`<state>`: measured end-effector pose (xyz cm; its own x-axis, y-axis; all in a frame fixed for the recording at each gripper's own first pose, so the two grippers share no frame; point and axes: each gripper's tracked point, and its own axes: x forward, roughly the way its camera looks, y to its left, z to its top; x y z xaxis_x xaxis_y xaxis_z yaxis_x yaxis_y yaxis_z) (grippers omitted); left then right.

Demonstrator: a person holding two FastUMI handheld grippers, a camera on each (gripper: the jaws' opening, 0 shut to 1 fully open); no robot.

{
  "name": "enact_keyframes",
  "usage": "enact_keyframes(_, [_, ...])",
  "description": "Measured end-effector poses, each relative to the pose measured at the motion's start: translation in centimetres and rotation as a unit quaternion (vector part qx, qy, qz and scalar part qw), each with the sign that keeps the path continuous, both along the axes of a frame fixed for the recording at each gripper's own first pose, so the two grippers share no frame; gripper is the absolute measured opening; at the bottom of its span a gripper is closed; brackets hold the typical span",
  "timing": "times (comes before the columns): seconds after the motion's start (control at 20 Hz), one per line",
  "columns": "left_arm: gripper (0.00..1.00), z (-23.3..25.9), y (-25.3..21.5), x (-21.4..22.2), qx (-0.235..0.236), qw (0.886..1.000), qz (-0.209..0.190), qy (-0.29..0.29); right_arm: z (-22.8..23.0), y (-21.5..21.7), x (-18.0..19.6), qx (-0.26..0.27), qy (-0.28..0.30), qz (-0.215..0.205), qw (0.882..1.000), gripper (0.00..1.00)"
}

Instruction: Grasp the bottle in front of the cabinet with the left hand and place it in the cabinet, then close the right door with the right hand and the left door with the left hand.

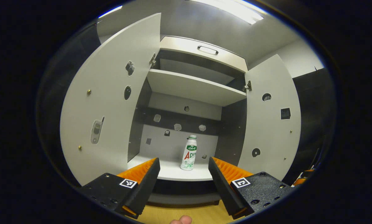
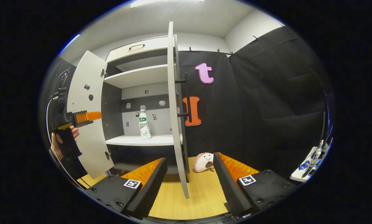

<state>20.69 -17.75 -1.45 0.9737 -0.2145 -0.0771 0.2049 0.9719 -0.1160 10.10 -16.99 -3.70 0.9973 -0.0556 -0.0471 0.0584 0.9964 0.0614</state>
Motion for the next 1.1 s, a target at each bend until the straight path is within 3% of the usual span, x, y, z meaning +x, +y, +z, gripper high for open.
enact_keyframes(0.15, [0.95, -2.8, 2.1, -3.0, -0.009, 0.999, 0.036, 0.006, -0.4, 0.4, 0.4, 0.003, 0.009, -0.001, 1.0, 0.98])
enact_keyframes(0.4, [0.95, -6.3, 4.8, -6.9, 0.04, 0.995, 0.093, 0.009, -0.9, 1.4, 0.9, 0.013, 0.015, 0.001, 1.0, 0.98])
enact_keyframes(0.7, [0.96, -8.9, 3.0, -9.5, 0.034, 0.996, 0.075, 0.035, -0.8, 2.4, 1.9, 0.039, 0.01, 0.0, 0.999, 0.98])
enact_keyframes(1.1, [0.96, -8.9, -0.9, -10.5, 0.012, 0.998, 0.035, 0.044, 9.4, -7.3, 4.5, -0.005, -0.055, -0.097, 0.994, 0.98])
